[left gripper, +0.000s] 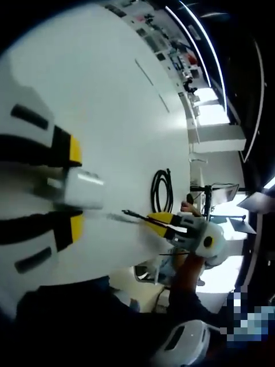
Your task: Plug the desk Type‑C cable into the charger adapter.
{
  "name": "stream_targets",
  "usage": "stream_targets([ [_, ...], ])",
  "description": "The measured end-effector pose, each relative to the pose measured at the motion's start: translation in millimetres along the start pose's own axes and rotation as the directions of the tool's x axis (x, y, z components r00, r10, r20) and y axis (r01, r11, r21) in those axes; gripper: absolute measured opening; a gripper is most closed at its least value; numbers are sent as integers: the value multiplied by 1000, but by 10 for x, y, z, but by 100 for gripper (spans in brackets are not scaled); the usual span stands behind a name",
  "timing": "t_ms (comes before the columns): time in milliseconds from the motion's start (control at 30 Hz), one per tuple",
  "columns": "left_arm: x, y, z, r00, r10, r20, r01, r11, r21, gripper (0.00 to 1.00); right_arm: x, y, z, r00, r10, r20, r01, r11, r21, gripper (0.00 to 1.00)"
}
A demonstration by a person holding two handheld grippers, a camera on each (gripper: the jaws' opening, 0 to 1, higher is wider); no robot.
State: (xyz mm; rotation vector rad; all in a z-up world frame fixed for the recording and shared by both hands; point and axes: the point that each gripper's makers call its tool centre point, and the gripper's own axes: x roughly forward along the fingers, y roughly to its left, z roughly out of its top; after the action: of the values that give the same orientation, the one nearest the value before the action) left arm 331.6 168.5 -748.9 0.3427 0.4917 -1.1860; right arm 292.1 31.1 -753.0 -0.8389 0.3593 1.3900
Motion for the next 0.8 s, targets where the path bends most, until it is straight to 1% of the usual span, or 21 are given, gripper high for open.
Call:
stream_targets([
  [300,9,-10,6,1000,-25,9,25,1000,2,27,35,-13,19,1000,8,1,-8,1000,-3,2],
  [800,25,2,18,998,-57,0,57,998,21,26,87,-23,33,1000,20,0,-20,1000,-7,2],
])
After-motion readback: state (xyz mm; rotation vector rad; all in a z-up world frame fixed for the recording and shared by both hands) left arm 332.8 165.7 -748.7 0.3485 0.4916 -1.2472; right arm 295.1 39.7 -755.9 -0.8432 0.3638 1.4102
